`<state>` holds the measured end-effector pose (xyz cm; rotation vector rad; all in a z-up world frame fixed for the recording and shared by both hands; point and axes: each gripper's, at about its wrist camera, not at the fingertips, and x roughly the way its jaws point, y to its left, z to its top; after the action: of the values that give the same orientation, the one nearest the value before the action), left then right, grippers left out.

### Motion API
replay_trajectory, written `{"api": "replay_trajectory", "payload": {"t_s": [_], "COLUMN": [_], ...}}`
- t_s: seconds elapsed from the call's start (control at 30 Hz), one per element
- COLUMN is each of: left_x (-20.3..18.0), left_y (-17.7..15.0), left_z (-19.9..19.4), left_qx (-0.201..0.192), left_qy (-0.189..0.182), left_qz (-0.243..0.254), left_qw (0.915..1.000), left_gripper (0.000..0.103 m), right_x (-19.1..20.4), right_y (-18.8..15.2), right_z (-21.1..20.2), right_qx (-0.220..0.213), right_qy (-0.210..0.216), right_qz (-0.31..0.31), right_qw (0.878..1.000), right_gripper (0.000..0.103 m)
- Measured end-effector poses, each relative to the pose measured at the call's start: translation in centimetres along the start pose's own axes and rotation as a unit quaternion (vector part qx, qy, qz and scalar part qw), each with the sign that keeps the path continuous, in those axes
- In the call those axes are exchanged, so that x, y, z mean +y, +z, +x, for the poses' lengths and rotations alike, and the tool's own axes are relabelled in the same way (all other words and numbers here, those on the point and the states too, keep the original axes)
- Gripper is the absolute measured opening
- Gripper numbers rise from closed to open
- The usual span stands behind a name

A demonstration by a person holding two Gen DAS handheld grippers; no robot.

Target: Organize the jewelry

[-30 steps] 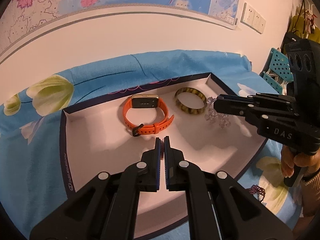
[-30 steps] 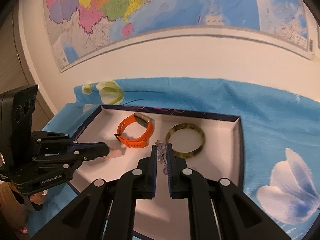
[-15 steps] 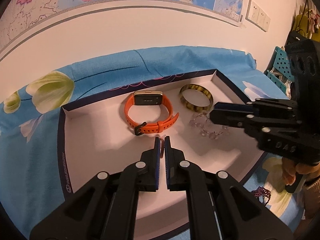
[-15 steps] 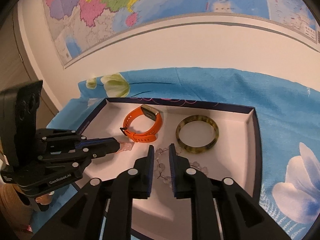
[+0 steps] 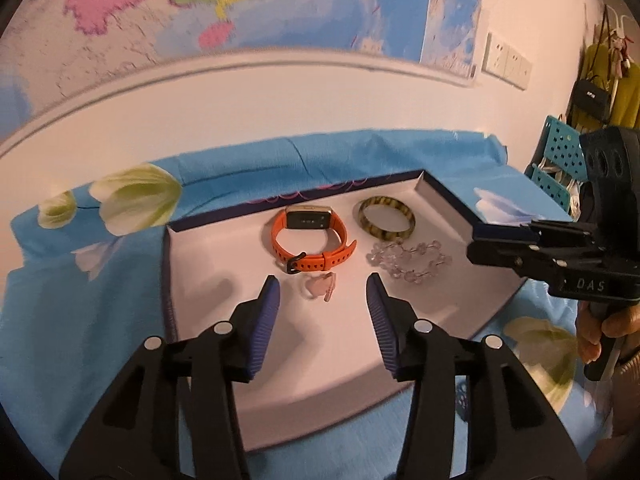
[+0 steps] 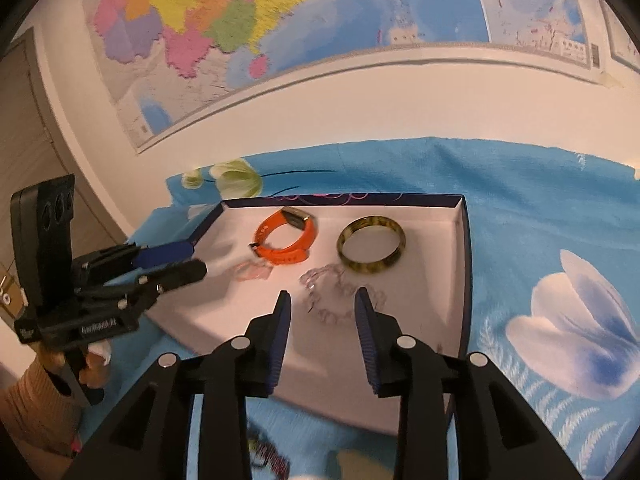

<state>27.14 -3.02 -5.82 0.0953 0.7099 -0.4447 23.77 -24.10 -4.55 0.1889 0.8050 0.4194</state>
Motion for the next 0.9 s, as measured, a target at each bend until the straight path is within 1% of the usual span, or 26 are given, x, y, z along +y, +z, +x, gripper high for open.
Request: {"api": "replay_trajectory", "payload": {"t_s": [0.1,0.2,0.27,0.37,0.47,0.6,0.67,0.73,0.77,0.8,0.9], "left_x": [-0.4,-0.7,-0.8,-1.1,-1.3,-1.6,-1.6,-1.6,-1.7,-1.7,-1.8], "left_y": [-0.7,-1.6,-2.4,-3.8,-5.2,-6.9,-7.4,-7.9,-8.1,-8.3,-8.7], "left_z": [-2.1,-3.9,-5.1,-6.0,-6.5,-7.0,-7.1,-7.2,-7.2,-7.3,-7.4], "left_qx": [-0.018,-0.028,-0.032,-0.030,-0.024,-0.015,-0.012,-0.008,-0.007,-0.006,-0.004], "left_qy": [0.000,-0.005,-0.009,-0.015,-0.011,-0.017,-0.018,-0.020,-0.021,-0.021,-0.022], "left_qz": [0.006,0.008,0.010,0.009,0.011,0.007,0.003,-0.001,-0.003,-0.004,-0.004], "left_qw": [0.9998,0.9995,0.9994,0.9994,0.9996,0.9997,0.9998,0.9998,0.9998,0.9997,0.9997], "left_gripper": [0.047,0.048,0.049,0.050,0.050,0.050,0.051,0.051,0.051,0.051,0.051], "right_x": [0.9,2.0,2.6,3.0,3.4,3.6,3.7,3.8,3.9,3.9,3.7], "right_y": [-1.2,-2.8,-4.1,-5.9,-7.5,-8.7,-8.9,-9.0,-8.9,-8.9,-8.8], "right_z": [-1.4,-2.5,-2.8,-2.8,-2.5,-2.1,-2.0,-1.9,-1.9,-1.8,-1.7], "right_qx": [0.003,0.016,0.032,0.058,0.078,0.092,0.090,0.089,0.090,0.092,0.089], "right_qy": [0.008,0.016,0.015,0.009,0.000,-0.008,-0.013,-0.016,-0.016,-0.014,-0.017], "right_qz": [-0.015,-0.036,-0.050,-0.062,-0.069,-0.071,-0.070,-0.073,-0.072,-0.070,-0.065], "right_qw": [1.000,0.999,0.998,0.996,0.995,0.993,0.993,0.993,0.993,0.993,0.994], "right_gripper": [0.031,0.031,0.031,0.032,0.036,0.036,0.036,0.030,0.018,0.007,0.003]}}
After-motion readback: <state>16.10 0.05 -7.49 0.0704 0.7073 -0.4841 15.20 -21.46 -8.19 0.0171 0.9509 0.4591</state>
